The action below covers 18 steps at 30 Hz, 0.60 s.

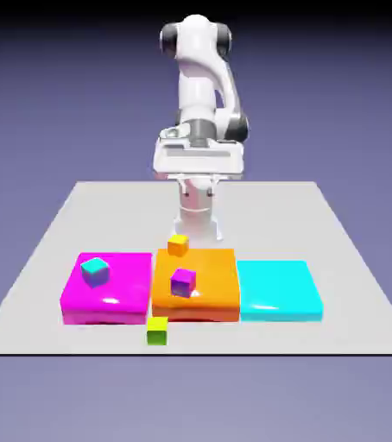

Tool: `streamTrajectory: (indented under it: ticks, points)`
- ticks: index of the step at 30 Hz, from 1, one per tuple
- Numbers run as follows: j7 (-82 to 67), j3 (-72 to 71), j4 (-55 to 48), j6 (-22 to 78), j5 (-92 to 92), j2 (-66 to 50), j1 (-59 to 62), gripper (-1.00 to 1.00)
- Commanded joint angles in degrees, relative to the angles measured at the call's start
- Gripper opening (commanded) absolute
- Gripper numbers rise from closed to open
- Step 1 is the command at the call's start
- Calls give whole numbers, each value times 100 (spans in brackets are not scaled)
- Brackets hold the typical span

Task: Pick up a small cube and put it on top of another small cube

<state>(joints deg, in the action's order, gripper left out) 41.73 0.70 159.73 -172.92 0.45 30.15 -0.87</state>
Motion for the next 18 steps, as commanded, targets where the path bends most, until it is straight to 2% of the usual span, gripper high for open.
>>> streamTrajectory:
  ticks: [1, 18]
  points:
    - [-60, 58, -105, 90, 38, -208, -15, 0]
    - [-1084, 1045, -1894, 1620, 677, -3738, -270, 0]
